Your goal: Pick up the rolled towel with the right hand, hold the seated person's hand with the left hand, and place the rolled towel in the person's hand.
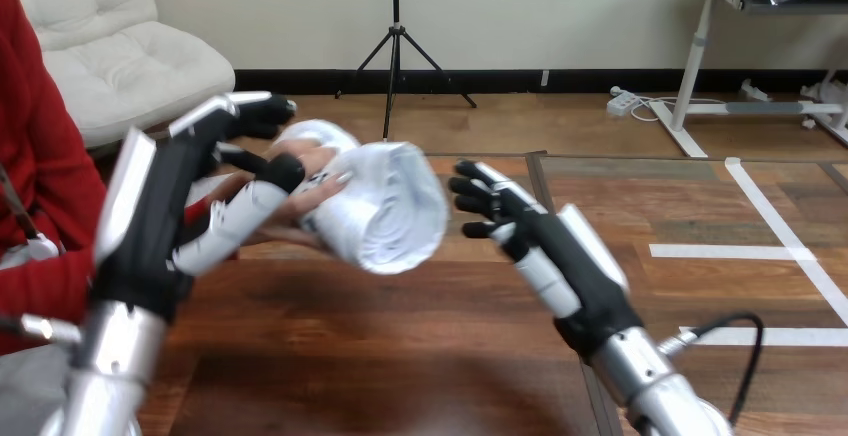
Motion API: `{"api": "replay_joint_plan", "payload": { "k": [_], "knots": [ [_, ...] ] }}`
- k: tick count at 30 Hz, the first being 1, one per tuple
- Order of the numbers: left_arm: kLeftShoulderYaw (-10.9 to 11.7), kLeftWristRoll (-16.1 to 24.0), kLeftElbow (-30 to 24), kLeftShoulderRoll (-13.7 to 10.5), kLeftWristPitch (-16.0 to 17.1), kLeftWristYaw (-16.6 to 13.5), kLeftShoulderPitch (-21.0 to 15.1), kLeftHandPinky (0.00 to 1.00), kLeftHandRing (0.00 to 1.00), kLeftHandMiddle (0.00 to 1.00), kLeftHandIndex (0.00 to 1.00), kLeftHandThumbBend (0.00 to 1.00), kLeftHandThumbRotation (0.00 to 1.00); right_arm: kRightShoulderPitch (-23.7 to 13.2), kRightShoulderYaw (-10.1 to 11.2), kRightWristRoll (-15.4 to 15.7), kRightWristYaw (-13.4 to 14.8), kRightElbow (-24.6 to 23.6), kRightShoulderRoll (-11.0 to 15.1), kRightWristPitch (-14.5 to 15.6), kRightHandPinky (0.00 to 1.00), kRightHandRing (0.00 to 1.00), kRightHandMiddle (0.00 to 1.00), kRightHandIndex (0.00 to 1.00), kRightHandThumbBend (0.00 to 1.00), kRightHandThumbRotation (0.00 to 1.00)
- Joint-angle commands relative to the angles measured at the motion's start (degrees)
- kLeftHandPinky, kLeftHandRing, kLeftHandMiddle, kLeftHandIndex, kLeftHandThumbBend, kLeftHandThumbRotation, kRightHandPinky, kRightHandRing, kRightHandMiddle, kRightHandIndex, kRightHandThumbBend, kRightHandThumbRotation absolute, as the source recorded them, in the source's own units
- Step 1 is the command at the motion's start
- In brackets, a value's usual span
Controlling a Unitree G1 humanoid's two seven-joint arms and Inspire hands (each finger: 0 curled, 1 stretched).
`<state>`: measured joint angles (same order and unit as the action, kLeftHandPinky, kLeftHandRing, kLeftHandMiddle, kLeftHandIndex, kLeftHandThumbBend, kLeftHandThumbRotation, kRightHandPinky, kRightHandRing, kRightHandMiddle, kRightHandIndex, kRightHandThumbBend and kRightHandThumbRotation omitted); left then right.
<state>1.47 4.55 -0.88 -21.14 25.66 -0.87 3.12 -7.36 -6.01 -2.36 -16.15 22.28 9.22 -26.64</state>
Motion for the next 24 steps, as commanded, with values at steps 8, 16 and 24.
{"api": "replay_joint_plan", "payload": {
  "k": [8,16,24],
  "knots": [
    [-1.7,-7.9,-5.9,7.1,4.3,3.3,6.5,0.77,0.83,0.8,0.75,0.88,0.96,6.6,4.0,-11.3,-2.9,-15.8,-0.4,7.7,0.89,0.91,0.89,0.91,1.0,1.0],
    [-3.8,-11.9,-7.4,12.0,3.9,4.6,11.9,0.8,0.84,0.81,0.75,0.87,0.96,11.7,4.9,-14.9,-3.2,-21.5,-0.9,8.7,0.88,0.89,0.88,0.9,1.0,1.0],
    [-5.5,-12.7,-5.9,15.7,5.6,6.0,15.6,0.79,0.85,0.82,0.77,0.82,0.98,16.0,5.2,-16.7,-3.0,-25.6,-1.7,9.4,0.88,0.88,0.88,0.9,1.0,1.0]
  ]
}}
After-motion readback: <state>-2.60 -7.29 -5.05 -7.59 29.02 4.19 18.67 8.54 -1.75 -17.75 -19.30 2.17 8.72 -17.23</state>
